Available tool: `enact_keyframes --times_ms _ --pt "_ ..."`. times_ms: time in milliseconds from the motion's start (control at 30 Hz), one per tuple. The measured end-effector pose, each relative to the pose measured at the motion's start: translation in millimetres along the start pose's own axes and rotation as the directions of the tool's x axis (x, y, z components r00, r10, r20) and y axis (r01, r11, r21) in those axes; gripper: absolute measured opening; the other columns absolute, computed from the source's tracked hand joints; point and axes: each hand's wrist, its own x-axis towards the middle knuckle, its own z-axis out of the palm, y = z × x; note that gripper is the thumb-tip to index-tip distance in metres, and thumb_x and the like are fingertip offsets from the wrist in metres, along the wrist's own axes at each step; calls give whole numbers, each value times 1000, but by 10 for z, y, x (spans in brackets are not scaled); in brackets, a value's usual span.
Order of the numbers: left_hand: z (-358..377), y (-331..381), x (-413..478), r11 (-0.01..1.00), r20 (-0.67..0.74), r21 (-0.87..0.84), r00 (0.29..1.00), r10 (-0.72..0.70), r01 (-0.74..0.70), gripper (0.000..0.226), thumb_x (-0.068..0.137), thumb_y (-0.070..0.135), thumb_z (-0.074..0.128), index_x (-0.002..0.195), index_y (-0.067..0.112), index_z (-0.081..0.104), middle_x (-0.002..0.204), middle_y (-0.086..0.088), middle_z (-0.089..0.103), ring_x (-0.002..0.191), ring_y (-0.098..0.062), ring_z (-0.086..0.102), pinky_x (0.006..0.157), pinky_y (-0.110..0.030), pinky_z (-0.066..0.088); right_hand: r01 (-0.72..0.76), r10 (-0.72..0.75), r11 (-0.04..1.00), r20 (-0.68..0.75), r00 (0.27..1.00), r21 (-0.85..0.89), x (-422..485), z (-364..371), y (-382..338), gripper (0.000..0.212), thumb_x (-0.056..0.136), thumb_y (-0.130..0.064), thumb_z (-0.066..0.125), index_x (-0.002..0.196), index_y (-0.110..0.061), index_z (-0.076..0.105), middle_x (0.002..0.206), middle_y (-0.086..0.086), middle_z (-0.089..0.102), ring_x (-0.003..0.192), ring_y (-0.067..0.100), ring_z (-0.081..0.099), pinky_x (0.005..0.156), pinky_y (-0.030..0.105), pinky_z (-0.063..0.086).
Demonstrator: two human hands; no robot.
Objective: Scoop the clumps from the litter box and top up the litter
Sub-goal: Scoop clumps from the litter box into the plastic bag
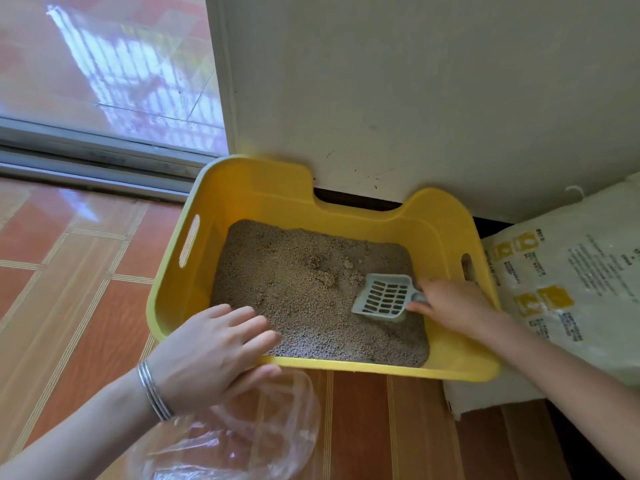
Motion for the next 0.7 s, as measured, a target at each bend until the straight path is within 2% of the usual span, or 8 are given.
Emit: enact_keyframes --times_ms 100,200,433,567,700 --pt "-24 -82 -69 1000 4 6 1000 -29 29 54 95 55 27 88 18 67 80 4 63 68 -19 60 54 -29 50 -10 3 988 41 999 154 93 51 -8 33 88 -54 47 97 -23 51 67 -11 48 55 6 47 41 23 29" --pt "-16 -87 -60 999 11 11 999 -35 35 55 94 57 27 88 19 66 79 5 63 69 -19 59 54 -30 50 -34 10 962 88 996 271 210 44 0 33 86 -54 52 103 -26 53 71 -9 55 58 7 51 45 24 32" --pt "-19 -64 -54 999 28 -1 999 -40 40 50 94 54 28 85 21 64 77 5 60 68 -18 56 53 -30 48 -72 35 941 116 993 331 308 90 18 38 85 -54 54 112 -29 58 72 -11 58 59 6 53 47 25 35" --pt "-33 -54 -44 999 32 18 999 -39 39 49 93 53 30 82 20 64 74 5 59 66 -19 56 52 -29 47 -85 36 919 133 990 385 403 106 -28 42 86 -51 54 119 -26 56 85 -10 59 63 4 52 51 26 39" --pt "-42 -47 -36 999 44 30 998 -41 40 50 93 53 29 80 20 63 72 5 58 65 -18 56 51 -29 47 -65 -6 867 140 990 493 526 105 -118 40 86 -45 57 120 -22 57 105 -1 66 78 13 60 71 35 52"
